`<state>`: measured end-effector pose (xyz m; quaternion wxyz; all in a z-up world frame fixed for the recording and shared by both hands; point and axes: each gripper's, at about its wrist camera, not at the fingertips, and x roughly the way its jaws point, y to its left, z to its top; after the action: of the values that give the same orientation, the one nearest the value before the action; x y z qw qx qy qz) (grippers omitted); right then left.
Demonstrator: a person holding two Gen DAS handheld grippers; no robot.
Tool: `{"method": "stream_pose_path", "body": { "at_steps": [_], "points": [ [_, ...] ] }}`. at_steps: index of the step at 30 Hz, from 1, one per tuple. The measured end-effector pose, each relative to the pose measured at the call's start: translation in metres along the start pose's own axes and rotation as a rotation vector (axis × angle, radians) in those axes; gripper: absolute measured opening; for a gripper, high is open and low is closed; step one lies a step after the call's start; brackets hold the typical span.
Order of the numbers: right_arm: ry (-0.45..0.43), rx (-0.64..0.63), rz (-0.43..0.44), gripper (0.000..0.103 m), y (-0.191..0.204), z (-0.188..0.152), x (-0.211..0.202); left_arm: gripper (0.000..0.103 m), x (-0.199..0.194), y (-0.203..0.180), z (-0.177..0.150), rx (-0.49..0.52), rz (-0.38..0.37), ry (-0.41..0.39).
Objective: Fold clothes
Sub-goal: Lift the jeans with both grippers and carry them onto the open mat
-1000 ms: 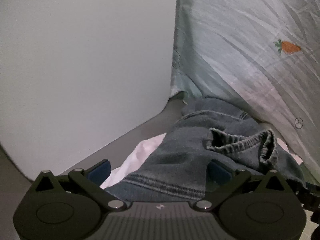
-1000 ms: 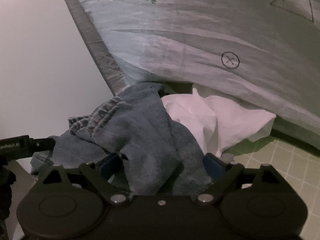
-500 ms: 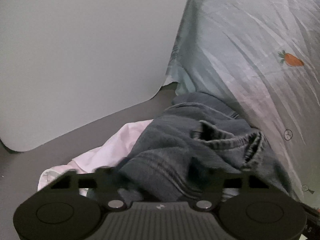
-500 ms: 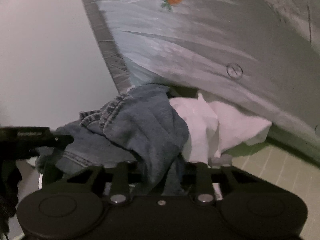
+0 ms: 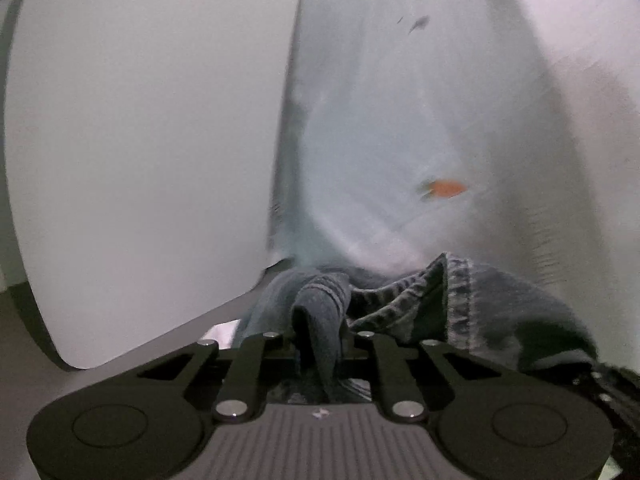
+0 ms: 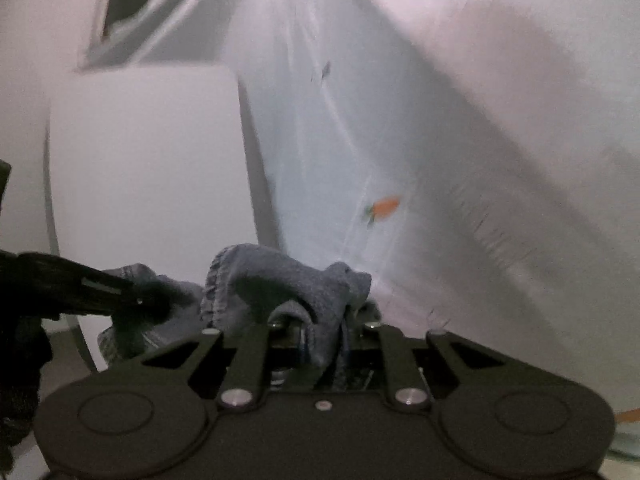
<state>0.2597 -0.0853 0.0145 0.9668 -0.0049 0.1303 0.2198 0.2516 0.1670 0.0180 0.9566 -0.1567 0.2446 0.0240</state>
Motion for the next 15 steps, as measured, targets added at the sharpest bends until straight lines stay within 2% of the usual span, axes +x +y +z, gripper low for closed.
{"method": "stream_pose_path", "body": {
  "at_steps": [7, 15],
  "points": [
    [-0.115, 0.070, -0.126, 0.016, -0.028, 0.017, -0.122, 0.015, -0.099, -0.051, -0.018, 0.046, -0.204, -0.020],
    [-0.183, 0.107, -0.312, 0.015, -0.068, 0.009, -0.261, 0.015, -0.187, -0.128, -0.082, 0.116, -0.391, 0.071]
  ]
}}
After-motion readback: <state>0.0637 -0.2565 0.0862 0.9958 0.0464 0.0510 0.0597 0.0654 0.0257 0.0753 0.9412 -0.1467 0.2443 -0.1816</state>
